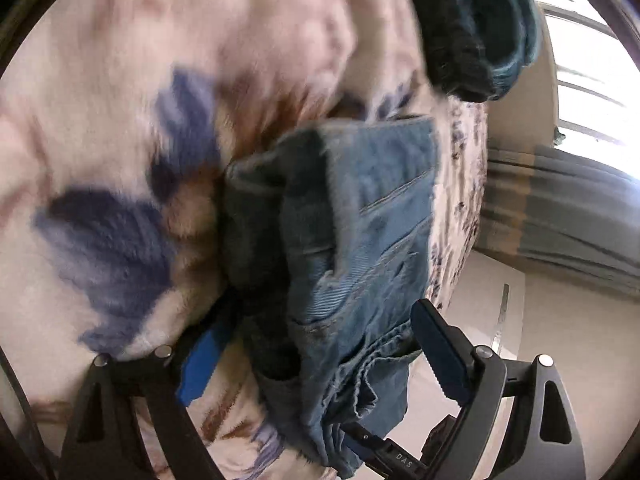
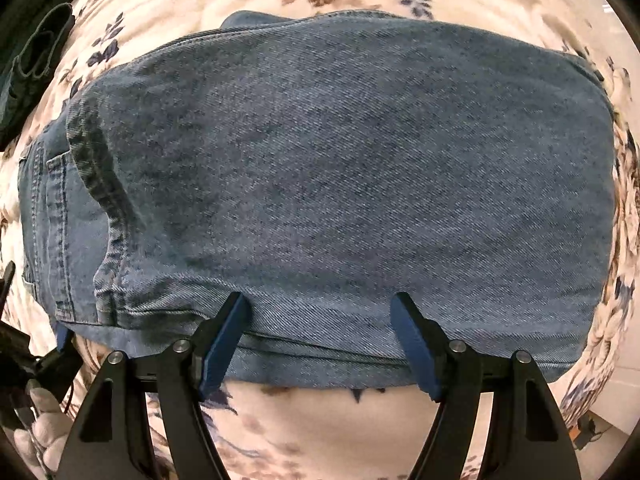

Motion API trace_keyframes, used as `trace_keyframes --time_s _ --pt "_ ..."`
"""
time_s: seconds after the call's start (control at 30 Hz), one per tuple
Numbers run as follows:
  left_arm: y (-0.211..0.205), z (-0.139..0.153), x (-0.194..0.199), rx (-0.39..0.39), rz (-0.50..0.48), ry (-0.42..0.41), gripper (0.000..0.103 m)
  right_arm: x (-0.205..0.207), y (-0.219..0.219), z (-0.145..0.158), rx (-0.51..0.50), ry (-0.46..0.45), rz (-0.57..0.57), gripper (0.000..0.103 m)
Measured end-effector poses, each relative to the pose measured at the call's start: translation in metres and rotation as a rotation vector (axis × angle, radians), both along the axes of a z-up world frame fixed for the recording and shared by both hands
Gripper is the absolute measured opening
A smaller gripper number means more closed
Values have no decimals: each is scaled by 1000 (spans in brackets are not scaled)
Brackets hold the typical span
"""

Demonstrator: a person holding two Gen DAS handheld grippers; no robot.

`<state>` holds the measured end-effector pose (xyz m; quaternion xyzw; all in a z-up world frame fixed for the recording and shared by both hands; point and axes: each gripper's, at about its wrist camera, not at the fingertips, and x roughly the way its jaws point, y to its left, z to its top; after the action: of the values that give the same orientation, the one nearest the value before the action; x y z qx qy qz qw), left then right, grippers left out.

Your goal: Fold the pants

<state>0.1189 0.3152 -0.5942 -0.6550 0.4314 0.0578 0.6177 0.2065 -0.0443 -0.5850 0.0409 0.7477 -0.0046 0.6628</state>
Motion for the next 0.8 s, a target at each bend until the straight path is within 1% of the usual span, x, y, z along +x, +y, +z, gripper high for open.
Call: trace_keyframes --time_s 0.07,0.13,0.23,0.27,0.3,0.33,0.37,0.4,0.43,0.47,0.53,0.57,0.63,0.67,0.7,0.73,0.77,0.8 --pt "7 -8 7 -14 40 -1 88 0 -1 0 2 4 1 76" --pt "13 -5 19 -7 73 -8 88 0 -3 -2 10 10 2 76" --pt "12 -2 41 24 82 -8 88 3 -7 -5 32 12 -5 77" --pt "9 -1 48 43 82 5 87 4 -9 -7 34 10 -5 77" --pt "8 0 47 52 89 14 85 5 -12 -8 37 8 -9 77" --pt "5 4 46 57 103 32 72 5 -12 -9 40 6 -13 77" --pt "-2 13 48 49 132 27 64 4 -14 -9 43 1 -20 77" --pt "-6 23 45 52 143 6 62 3 -17 -9 48 -6 -26 77" --pt "-11 37 44 89 133 -13 57 2 -19 -9 50 -10 -26 77" --pt "-16 45 45 116 118 -19 53 1 -20 -9 53 -15 -20 77" --pt "-26 62 48 156 89 -42 52 -3 -22 -5 53 -21 -10 77" --pt "-27 62 51 175 66 -49 52 -4 -22 -5 53 -20 -3 77" --pt "-26 50 60 193 29 -43 52 -7 -18 -4 53 -16 1 77" --pt "-24 31 67 181 -2 -5 52 -8 -18 -3 55 -13 1 77" --pt "-20 17 64 160 -7 27 52 -9 -19 -3 56 -7 5 77" --pt "-15 5 64 128 12 37 50 -9 -20 -4 58 -2 8 77" --pt "-12 0 65 119 12 47 42 -8 -21 -4 63 0 5 77" --pt "-12 3 67 131 -6 38 38 -8 -21 -3 74 -1 0 77"
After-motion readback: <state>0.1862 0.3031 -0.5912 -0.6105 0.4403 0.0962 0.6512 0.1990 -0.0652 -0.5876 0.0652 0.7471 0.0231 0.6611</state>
